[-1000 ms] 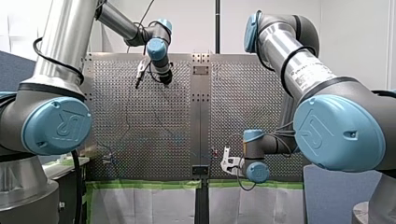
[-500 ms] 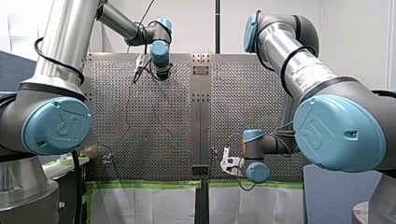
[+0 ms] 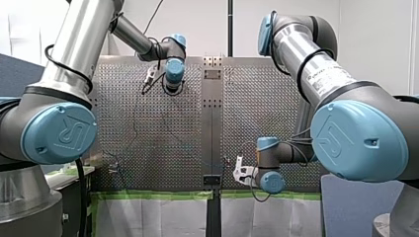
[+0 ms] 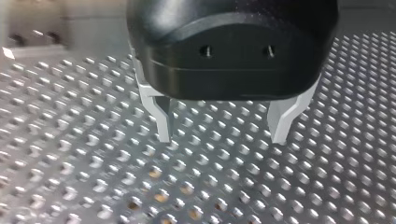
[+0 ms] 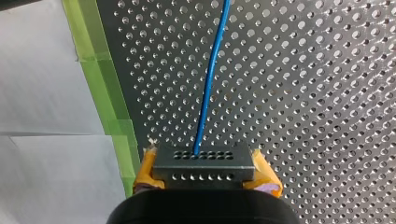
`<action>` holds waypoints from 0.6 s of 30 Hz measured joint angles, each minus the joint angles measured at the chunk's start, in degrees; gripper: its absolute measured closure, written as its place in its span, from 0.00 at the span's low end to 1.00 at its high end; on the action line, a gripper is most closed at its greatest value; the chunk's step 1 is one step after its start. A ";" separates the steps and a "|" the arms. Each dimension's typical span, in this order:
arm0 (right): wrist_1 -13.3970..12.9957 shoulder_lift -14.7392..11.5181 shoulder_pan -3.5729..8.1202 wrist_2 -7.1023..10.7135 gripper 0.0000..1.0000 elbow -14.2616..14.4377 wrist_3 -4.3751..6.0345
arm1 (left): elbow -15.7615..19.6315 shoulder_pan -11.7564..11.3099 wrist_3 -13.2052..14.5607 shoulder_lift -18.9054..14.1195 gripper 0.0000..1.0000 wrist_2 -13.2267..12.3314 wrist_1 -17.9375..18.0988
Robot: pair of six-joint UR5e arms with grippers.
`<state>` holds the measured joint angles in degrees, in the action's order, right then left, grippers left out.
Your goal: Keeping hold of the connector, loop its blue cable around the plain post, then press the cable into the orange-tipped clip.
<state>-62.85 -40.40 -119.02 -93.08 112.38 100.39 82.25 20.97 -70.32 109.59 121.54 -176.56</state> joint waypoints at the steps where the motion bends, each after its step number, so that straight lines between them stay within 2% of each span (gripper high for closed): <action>1: 0.00 0.00 -0.01 0.00 1.00 0.00 0.00 | 0.00 -0.04 0.59 0.20 0.00 0.44 0.10; 7: 0.05 0.00 -0.01 0.00 1.00 -0.02 -0.10 | 0.00 -0.30 4.08 1.30 0.00 2.02 0.35; 18: 0.25 0.00 -0.02 0.00 1.00 0.00 -0.24 | 0.00 -1.41 6.52 1.95 0.00 3.82 1.53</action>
<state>-62.60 -40.40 -119.04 -93.09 112.38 100.15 82.25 19.56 -63.80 111.53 125.36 -175.04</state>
